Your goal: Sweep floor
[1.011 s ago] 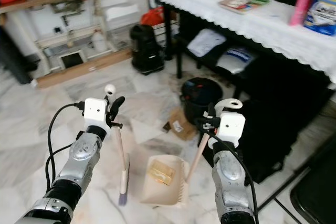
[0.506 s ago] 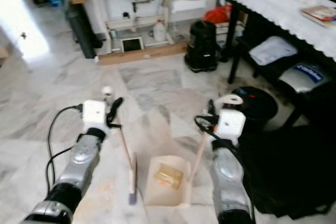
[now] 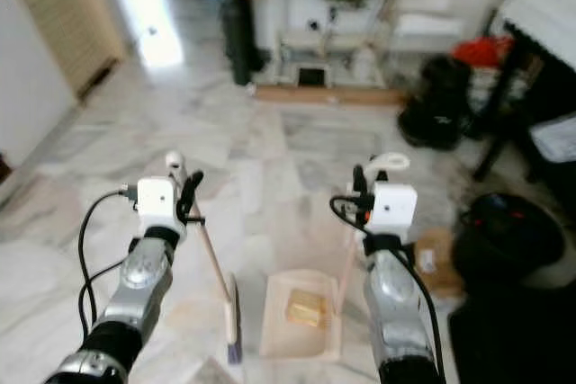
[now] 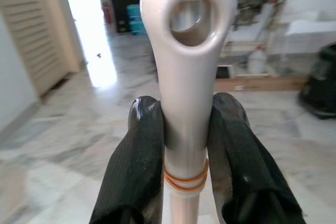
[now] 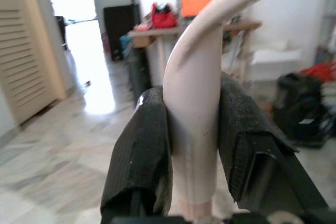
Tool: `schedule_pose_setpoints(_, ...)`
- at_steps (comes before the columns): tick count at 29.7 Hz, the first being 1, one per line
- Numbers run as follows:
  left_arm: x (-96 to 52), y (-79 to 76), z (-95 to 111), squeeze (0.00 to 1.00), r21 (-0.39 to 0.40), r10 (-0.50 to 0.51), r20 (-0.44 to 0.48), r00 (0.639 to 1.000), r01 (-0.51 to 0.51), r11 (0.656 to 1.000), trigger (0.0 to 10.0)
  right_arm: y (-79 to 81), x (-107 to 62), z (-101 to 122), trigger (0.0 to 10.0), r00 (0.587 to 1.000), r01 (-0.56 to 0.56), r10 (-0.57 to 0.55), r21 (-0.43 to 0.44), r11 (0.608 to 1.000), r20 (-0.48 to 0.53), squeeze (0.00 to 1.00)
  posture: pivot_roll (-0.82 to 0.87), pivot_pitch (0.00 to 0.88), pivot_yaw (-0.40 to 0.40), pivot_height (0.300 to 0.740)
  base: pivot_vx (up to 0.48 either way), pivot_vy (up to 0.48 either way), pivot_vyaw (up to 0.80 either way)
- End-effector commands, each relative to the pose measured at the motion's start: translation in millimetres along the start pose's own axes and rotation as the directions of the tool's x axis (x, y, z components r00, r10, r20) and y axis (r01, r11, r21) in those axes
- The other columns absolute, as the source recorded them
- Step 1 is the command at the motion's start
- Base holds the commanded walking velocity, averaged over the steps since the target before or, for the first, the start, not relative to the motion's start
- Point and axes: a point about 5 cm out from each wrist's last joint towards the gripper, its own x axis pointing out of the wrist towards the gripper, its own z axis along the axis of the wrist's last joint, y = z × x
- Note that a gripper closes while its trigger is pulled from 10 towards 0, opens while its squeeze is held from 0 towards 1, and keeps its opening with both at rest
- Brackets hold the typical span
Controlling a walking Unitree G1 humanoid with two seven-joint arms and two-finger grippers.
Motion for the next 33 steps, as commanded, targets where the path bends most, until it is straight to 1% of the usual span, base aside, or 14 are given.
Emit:
schedule_pose_setpoints(1, 7.3, 0.1, 14.1, 0.0, 0.038, -0.014, 0.068, 0.998, 0.011, 0.999, 10.0, 0.7, 4.6, 9.5, 10.0, 0.999, 0.01, -0.011, 0.025, 1.0, 0.046, 0.0, -0.1, 0.0, 0.024, 0.74, 0.0, 0.0, 0.8)
schedule_pose_setpoints(5, 4.8, 6.4, 16.8, 0.0, 0.059, -0.008, 0.083, 0.997, 0.003, 0.998, 10.0, 1.8, 4.1, 8.0, 10.0, 0.999, 0.012, -0.014, 0.031, 0.999, 0.043, 0.0, -0.09, 0.0, 0.033, 0.74, 0.0, 0.0, 0.8)
schedule_pose_setpoints(8, 0.4, 14.0, 15.8, 0.0, 0.086, -0.009, 0.082, 0.997, 0.002, 0.996, 10.0, 3.0, 4.1, 7.5, 10.0, 0.999, 0.016, -0.017, 0.033, 0.999, 0.042, 0.0, -0.09, 0.0, 0.037, 0.74, 0.0, 0.0, 0.8)
schedule_pose_setpoints(9, -1.9, 20.9, 14.9, 0.0, 0.095, 0.004, 0.078, 0.997, -0.011, 0.995, 10.0, 4.1, 4.3, 8.5, 10.0, 0.999, 0.015, -0.016, 0.034, 0.999, 0.044, 0.0, -0.09, 0.0, 0.039, 0.74, 0.0, 0.0, 0.8)
schedule_pose_setpoints(10, -3.1, 24.0, 14.5, 0.0, 0.1, 0.011, 0.077, 0.997, -0.019, 0.995, 10.0, 4.2, 4.4, 9.0, 10.0, 0.999, 0.014, -0.015, 0.034, 0.999, 0.046, 0.0, -0.09, 0.0, 0.039, 0.74, 0.0, 0.0, 0.8)
schedule_pose_setpoints(12, -4.4, 27.1, 13.9, 0.0, 0.105, 0.02, 0.075, 0.997, -0.028, 0.994, 10.0, 4.1, 4.4, 9.5, 10.0, 0.999, 0.013, -0.015, 0.034, 0.999, 0.048, 0.0, -0.09, 0.0, 0.038, 0.74, 0.0, 0.0, 0.8)
schedule_pose_setpoints(16, -4.7, 29.4, 14.0, 0.0, 0.107, 0.043, 0.076, 0.996, -0.051, 0.993, 10.0, -0.2, 4.9, 9.7, 10.0, 0.999, 0.018, -0.019, 0.03, 0.999, 0.046, 0.0, -0.07, 0.0, 0.03, 0.74, 0.0, 0.0, 0.8)
schedule_pose_setpoints(20, -5.0, 28.3, 15.3, 0.0, 0.103, 0.05, 0.077, 0.996, -0.057, 0.993, 10.0, -2.1, 5.5, 9.7, 10.0, 0.999, 0.025, -0.026, 0.028, 0.999, 0.046, 0.0, -0.06, 0.0, 0.027, 0.74, 0.0, 0.0, 0.8)
schedule_pose_setpoints(24, -4.7, 24.3, 17.9, 0.0, 0.115, 0.034, 0.087, 0.996, -0.044, 0.992, 10.0, 2.2, 7.8, 11.3, 10.0, 0.998, 0.026, -0.028, 0.036, 0.999, 0.049, 0.0, -0.06, 0.0, 0.027, 0.74, 0.0, 0.0, 0.8)
schedule_pose_setpoints(33, -9.6, 25.7, 16.9, 0.0, 0.111, 0.048, 0.08, 0.996, -0.056, 0.992, 10.0, 6.9, 4.0, 8.6, 10.0, 0.999, 0.015, -0.017, 0.046, 0.999, 0.037, 0.0, -0.05, 0.0, 0.024, 0.74, 0.0, 0.0, 0.8)
